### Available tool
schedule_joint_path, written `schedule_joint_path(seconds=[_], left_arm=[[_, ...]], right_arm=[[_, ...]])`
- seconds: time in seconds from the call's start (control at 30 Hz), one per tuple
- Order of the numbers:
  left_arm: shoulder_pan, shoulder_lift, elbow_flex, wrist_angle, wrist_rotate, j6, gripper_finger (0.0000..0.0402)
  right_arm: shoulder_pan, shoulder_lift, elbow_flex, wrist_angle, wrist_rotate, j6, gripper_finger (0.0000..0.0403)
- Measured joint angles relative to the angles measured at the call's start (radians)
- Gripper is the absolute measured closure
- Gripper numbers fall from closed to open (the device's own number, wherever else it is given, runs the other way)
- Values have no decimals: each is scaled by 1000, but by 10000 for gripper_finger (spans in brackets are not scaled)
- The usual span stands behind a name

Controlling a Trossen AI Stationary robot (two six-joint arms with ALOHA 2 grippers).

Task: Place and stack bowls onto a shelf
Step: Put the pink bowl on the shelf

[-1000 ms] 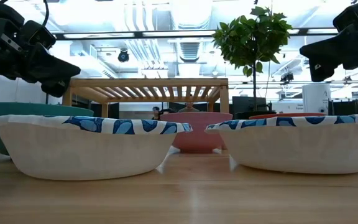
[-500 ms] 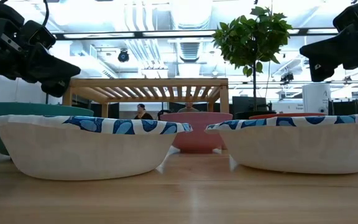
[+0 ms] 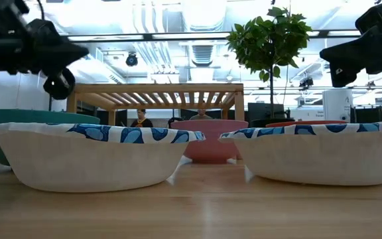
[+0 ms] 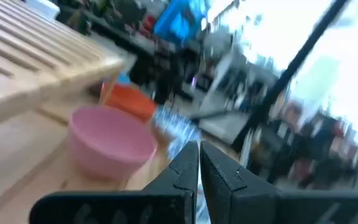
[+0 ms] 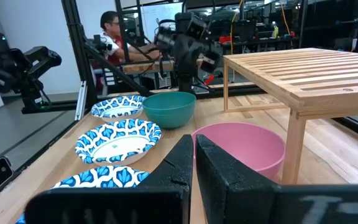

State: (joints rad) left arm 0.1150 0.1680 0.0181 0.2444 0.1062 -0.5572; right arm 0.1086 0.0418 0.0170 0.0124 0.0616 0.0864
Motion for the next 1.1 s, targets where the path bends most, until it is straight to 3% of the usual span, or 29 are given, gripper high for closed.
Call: schedule_joint_path(seconds=[0.17,0.43,0.63,0.97,1.1], left_arm=[[0,0,0,146,-56,39,402],[0,1,0,211,-55,97,402],[-25,36,0,375,-54,107,402],[-75,161,0,633,-10,145,402],[-77,218,0,671,-10,148,402]], right_arm=[[0,0,-2,23,8,0,394],[0,4,-2,331,46,33,394],[0,33,-2,359,46,34,394],[0,232,-1,652,51,-9,394],[0,331,0,735,123,-4,394]])
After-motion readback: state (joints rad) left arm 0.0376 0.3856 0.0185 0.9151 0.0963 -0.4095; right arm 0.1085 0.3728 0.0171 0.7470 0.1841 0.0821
